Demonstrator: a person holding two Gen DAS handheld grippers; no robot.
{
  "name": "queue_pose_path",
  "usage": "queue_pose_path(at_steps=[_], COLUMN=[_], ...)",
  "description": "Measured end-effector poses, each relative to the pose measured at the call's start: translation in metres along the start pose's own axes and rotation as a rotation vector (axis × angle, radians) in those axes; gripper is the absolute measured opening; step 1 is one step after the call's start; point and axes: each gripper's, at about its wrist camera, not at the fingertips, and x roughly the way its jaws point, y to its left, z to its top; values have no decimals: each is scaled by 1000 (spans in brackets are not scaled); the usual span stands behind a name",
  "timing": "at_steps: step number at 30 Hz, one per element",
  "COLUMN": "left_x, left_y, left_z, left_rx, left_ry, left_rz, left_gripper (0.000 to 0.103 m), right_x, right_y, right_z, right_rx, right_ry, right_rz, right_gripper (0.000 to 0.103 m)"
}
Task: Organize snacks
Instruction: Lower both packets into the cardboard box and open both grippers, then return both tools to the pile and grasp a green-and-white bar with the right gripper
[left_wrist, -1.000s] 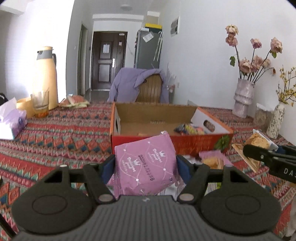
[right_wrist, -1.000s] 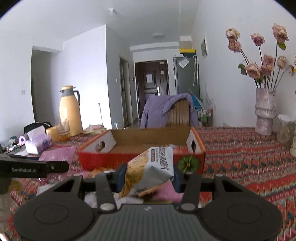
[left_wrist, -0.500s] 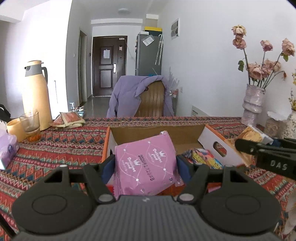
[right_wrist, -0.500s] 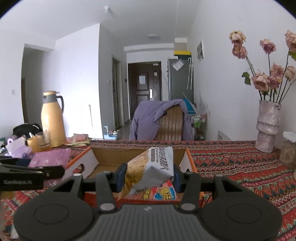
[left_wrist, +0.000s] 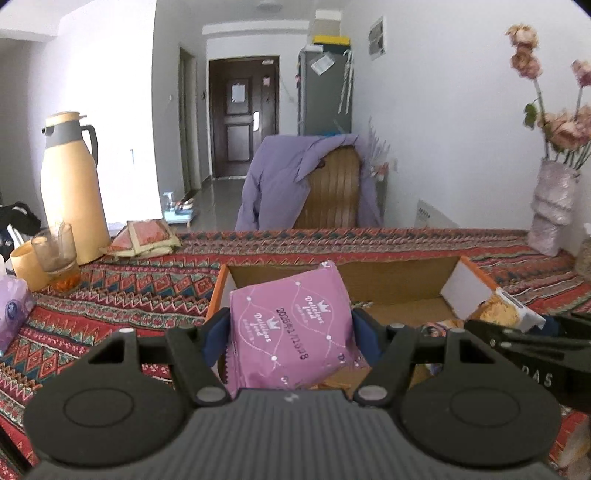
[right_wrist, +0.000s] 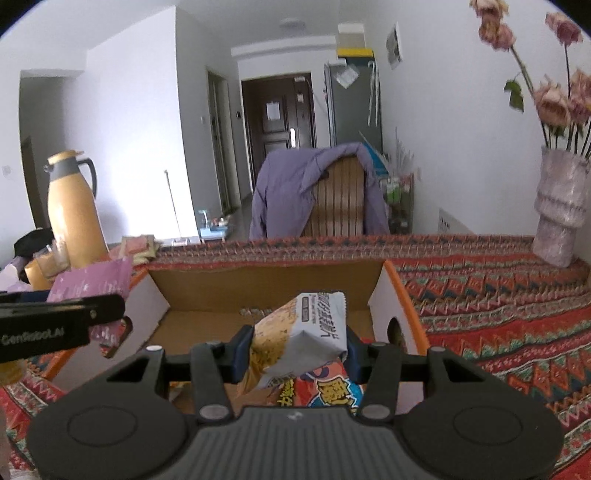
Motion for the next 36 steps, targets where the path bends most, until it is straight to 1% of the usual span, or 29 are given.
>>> queue_pose_path(at_steps=[3,6,8,9,10,11,12,13,14,15,16,19,22,24,28,33,36], left_x=[10,15,17,17,16,13,10,7,3,-1,-4,-9,-13,-19,-33,-62,-79], left_y=[0,-2,-2,-1,-1,2,6,8,11,14,16,20,24,27,30,39,45], left_z=[-4,-12,-15,-16,-17,-18,-19,-19,-19,-19,-19,-20,-22,-23,-26,-33,-43], left_rx=[-2,12,12,11,1,-13,-23,-31,-41,-51,-53,-50,-60,-72,-43,-45,-50], left_ry=[17,33,45,53,55,47,40,34,24,4,-7,-13,-17,-20,-27,-52,-57], left_rz=[6,-5,-14,-22,-24,-36,-59,-67,-63,-58,-59,-36,-29,-34,-36,-80,-108], left_gripper=[70,71,72,77,83,84,89,99,103,103,103,103,103,103,103,103,103], right_x=[12,15,15,15,14,10,7,3,-1,-5,-8,-19,-28,-35,-56,-89,-107], right_y=[-1,-3,-5,-6,-8,-10,-12,-13,-15,-17,-19,-22,-22,-22,-18,-13,-9], right_z=[-5,-10,-12,-13,-14,-15,-14,-15,-16,-16,-17,-19,-21,-21,-23,-33,-44], right_rx=[-1,9,11,14,20,28,33,38,42,46,49,46,46,49,35,14,0], right_ry=[29,44,49,50,48,43,36,28,21,18,16,12,5,0,-28,-67,-76], right_rz=[-6,-1,-4,-3,4,4,2,1,6,13,17,27,29,28,55,86,88], right_gripper=[48,50,54,60,67,73,87,96,97,98,103,103,103,103,103,103,103])
